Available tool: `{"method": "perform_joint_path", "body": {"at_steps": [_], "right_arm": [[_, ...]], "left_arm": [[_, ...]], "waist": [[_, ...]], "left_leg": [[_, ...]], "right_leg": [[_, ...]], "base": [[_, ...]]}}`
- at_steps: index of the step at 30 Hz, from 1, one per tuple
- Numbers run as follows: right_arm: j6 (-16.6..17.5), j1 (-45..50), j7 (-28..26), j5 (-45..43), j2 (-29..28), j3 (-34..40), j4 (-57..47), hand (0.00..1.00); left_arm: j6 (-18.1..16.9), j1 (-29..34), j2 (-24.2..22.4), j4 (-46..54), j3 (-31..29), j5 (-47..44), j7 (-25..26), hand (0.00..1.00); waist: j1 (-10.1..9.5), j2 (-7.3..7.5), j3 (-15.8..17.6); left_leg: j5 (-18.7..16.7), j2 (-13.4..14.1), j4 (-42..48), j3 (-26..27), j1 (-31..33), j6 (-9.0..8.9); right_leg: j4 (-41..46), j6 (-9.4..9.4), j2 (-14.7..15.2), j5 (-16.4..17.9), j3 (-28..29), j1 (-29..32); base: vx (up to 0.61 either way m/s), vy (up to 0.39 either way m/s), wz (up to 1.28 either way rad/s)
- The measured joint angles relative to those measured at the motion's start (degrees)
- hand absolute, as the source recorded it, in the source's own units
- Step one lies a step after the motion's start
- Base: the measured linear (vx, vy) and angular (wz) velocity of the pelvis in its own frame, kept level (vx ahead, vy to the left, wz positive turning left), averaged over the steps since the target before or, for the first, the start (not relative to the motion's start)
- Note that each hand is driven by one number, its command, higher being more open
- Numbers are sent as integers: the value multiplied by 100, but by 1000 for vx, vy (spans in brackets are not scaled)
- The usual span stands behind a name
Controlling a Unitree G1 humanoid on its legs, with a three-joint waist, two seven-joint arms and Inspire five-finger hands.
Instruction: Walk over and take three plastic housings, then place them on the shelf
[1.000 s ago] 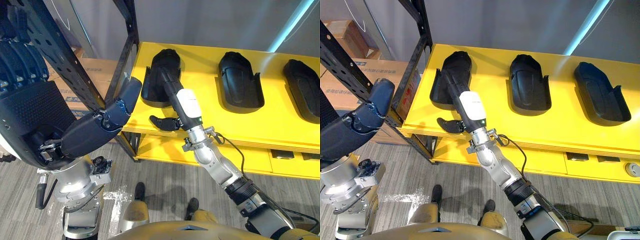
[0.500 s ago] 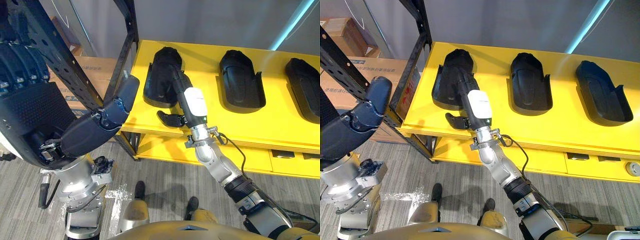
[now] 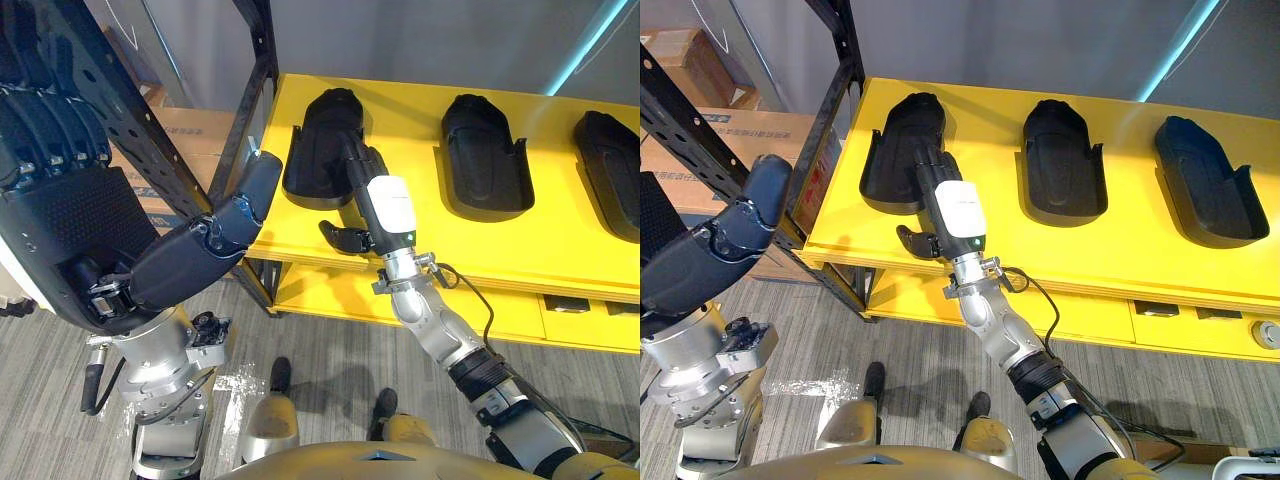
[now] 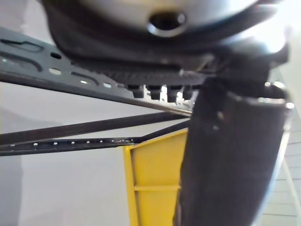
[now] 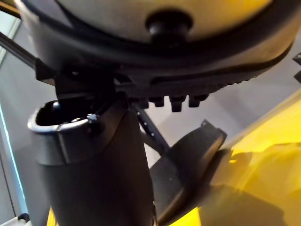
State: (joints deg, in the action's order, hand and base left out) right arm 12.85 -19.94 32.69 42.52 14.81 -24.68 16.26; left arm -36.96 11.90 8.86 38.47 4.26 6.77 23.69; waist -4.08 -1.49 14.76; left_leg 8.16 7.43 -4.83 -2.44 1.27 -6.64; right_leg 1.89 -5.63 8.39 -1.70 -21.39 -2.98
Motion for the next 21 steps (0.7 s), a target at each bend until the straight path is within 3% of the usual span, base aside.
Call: {"method": "perform_joint_path", "body": {"at_steps": [21], "right_arm": [[-130,-350,205,-17,20,76,433,100]], "left_arm": [[78,168,-3,-243,47,-442,-145,100]], "waist": [[-41,-83,38]], "left_leg": [[71,-10,-1,-111,53,2]], "right_leg": [[17,37,2,23,-102,-7]], "base": [[-6,-6,2]]}}
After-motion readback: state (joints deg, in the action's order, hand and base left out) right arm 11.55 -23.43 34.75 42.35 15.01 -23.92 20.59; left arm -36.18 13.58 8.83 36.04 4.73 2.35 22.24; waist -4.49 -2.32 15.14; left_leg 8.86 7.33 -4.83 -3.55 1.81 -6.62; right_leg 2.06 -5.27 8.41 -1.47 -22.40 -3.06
